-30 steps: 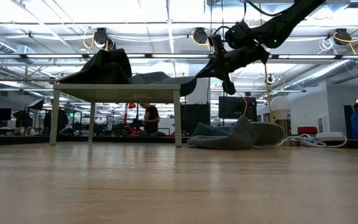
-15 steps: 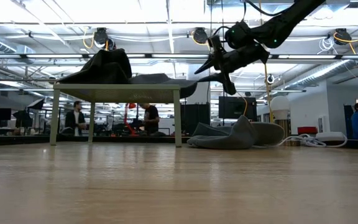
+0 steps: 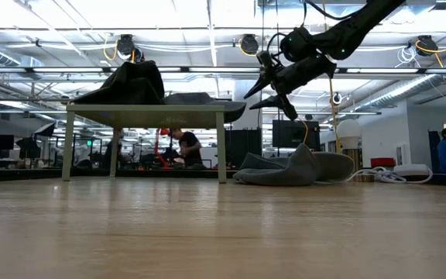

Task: Pick & Place hat
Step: Put the gray cap on the shelf

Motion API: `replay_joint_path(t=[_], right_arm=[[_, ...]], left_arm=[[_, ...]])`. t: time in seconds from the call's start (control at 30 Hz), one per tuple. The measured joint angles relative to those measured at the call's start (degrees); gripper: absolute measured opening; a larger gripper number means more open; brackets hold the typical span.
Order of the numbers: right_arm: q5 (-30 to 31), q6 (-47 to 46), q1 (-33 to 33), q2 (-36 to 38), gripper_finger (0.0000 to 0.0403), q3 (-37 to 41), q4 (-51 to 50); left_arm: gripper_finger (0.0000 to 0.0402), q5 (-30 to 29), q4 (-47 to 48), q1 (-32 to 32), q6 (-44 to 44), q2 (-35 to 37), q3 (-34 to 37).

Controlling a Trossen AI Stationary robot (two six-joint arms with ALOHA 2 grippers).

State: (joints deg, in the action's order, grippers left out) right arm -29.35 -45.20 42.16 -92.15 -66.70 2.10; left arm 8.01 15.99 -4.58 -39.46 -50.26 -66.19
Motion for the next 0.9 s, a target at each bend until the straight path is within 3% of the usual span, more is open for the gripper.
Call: replay_joint_path(t=[0.17, 0.6, 0.73, 0.9], right_arm=[[0.70, 0.16, 0.19, -0.63, 0.0137, 0.00, 2.25], [-5.44, -6.57, -0.41, -6.44, 0.0132, -0.02, 15.19], [-5.41, -6.12, -0.38, -6.61, 0.0099, 0.00, 14.61], [-6.49, -5.76, -0.33, -6.49, 0.0017, -0.09, 15.79]], left_arm=[[0.0113, -0.01, 0.01, -0.01, 0.00, 0.00, 0.00], [0.0113, -0.37, 0.00, 0.00, -0.98, 0.00, 0.00], [0.0113, -0.43, 0.01, -0.02, -1.10, 0.00, 0.00], [0.0113, -0.44, 0.02, 0.00, -1.14, 0.00, 0.00]])
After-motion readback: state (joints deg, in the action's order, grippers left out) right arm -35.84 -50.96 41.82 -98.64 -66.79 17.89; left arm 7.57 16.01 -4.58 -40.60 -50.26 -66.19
